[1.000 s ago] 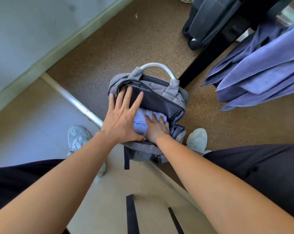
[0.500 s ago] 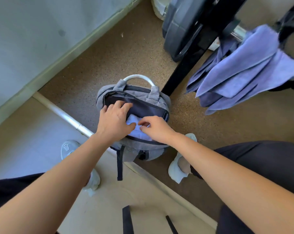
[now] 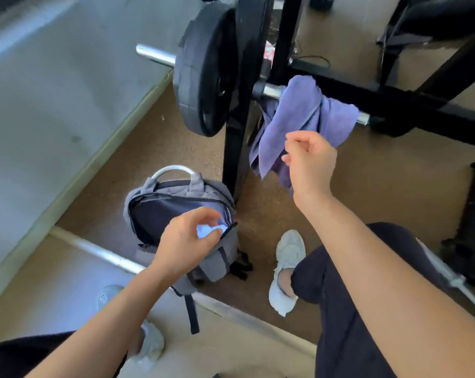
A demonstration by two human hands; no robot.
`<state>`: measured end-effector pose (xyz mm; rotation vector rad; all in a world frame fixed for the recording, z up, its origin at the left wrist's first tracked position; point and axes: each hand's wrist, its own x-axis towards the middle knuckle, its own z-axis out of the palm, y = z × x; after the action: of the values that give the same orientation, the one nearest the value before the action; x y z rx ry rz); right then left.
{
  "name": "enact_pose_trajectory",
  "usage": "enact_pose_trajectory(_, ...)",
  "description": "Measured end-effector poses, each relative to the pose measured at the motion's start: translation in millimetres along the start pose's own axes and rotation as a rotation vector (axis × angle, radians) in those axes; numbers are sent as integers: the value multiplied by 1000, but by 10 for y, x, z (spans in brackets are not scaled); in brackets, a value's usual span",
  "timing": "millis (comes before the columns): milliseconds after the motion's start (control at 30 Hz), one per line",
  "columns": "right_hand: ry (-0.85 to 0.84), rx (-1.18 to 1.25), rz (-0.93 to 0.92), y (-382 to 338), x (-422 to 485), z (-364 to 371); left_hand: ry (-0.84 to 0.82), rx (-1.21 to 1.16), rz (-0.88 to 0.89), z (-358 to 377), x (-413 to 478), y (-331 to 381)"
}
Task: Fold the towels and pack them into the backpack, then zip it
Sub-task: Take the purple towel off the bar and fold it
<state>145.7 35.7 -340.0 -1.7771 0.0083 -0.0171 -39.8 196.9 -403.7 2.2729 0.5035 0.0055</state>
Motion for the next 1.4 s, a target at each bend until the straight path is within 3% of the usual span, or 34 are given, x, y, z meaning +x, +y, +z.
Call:
enact_pose_trajectory(100,101,51,22,-37,219,-93,-59,-92,-14,45,252,399)
enact_pose_trajectory(233,258,-2,-15,-1,403,-222,-20,-159,-10,80,745,956)
enact_pose_trajectory(333,419,41,109,76,535,-342,31,-141,-16,99,1130,1348)
enact_pose_trajectory(500,202,192,262,199,692,-427,49,-223,-70,205,1572,1739)
enact_pose_trajectory(600,78,128,160,202,667,-414,41,-258,-71,242,1671,1839)
enact_pose_trajectory(700,-88,91,-8,159,620,-334,48,-464,-196,205,1661,1962)
enact_pose_trajectory(800,-287,-97,-154,106,586,-276,136,-710,-323,95,1661,2044)
enact_pose_trajectory(867,-354,-168,-147,109,569,-253,217,-807,-339,8,1665,2078)
enact_pose_trajectory(1033,-103,-39,-99,144,636,-343,360,-812,-311,-299,1690,2032)
enact_pose_trajectory(1233,-159,75,-76,74,723,-403,383,-789,-147,-487,1453,1898)
enact_pose_trajectory(1400,24,-43,-103,121,714,-315,445,-725,-120,-583,1086,1686)
